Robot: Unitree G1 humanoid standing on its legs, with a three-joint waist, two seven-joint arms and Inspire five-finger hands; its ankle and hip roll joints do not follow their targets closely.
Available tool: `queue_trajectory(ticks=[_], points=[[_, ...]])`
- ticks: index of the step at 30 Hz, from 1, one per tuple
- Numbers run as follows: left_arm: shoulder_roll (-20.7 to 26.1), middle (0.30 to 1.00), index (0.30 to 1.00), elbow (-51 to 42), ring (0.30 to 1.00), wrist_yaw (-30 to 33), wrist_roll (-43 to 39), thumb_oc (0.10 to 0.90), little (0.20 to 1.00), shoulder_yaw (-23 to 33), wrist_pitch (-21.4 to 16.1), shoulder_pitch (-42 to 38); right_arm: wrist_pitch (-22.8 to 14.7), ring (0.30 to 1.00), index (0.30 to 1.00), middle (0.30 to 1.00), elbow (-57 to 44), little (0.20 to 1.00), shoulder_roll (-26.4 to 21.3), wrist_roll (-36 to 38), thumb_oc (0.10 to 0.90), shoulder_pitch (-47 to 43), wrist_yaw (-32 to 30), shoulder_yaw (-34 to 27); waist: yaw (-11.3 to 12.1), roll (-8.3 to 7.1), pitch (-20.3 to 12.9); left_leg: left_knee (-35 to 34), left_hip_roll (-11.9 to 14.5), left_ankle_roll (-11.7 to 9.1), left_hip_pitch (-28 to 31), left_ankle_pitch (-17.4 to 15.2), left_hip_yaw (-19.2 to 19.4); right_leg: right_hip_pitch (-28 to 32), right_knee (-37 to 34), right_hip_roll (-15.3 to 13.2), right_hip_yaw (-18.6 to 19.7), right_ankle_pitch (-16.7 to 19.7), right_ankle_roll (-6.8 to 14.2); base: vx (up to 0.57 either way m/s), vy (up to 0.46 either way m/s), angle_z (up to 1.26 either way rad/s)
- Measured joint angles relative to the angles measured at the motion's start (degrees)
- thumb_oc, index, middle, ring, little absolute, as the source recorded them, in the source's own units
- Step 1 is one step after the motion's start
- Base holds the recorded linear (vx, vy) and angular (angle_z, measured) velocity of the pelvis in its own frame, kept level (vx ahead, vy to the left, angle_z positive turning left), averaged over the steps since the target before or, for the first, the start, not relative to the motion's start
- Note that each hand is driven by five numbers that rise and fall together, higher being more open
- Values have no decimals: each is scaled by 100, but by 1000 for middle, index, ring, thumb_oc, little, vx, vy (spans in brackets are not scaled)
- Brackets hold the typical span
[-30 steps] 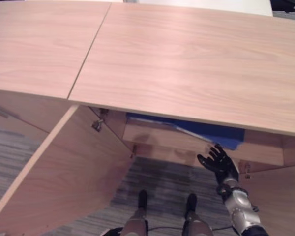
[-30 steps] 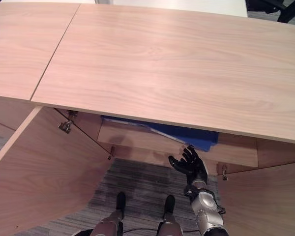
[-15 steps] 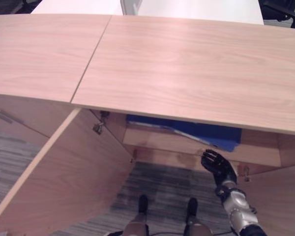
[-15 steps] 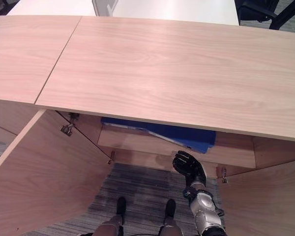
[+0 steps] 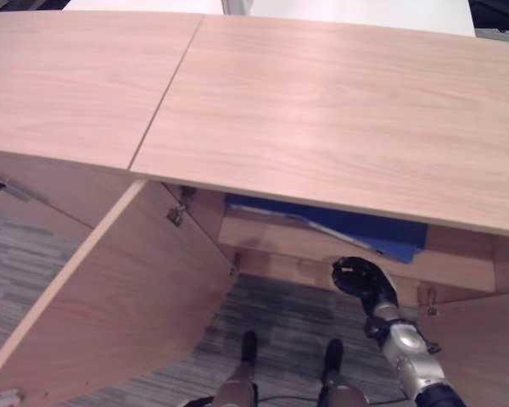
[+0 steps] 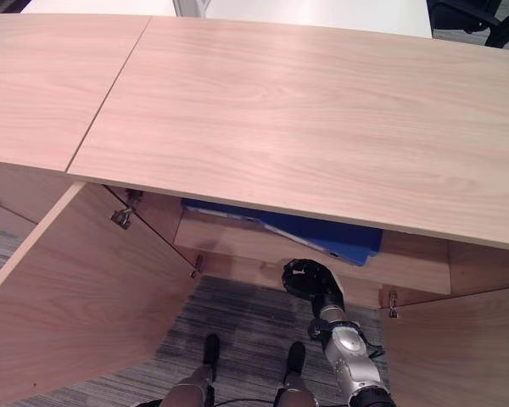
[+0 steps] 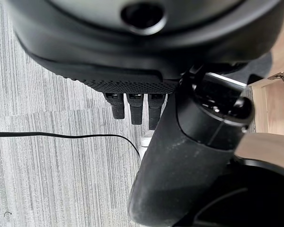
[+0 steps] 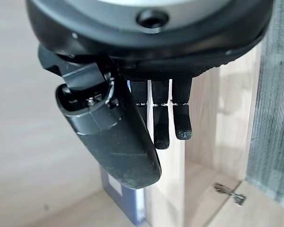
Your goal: Put the empty folder in the office cabinet
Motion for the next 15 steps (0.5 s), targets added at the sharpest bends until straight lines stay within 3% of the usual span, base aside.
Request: queue_trajectory(ticks=[5,15], points=[[-103,900,900,-10,900,12,0,800,900,10,-3,-21,29,300,300,300,18,300,-204,-485,400,-340,-102,70,79,147,29,0,-12,-21,-95,18,-113,-19,1,3,-118,-6,3,0,-6,10],[-132,900,900,-239,900,80,-3,800,900,-59,-126,-136,27,300,300,300,478,300,-281,-581,400,-1260,-475,-111,393,326,377,2,-49,-8,-294,98,-368,-47,4,-12,-406,-35,1,-5,-4,15]])
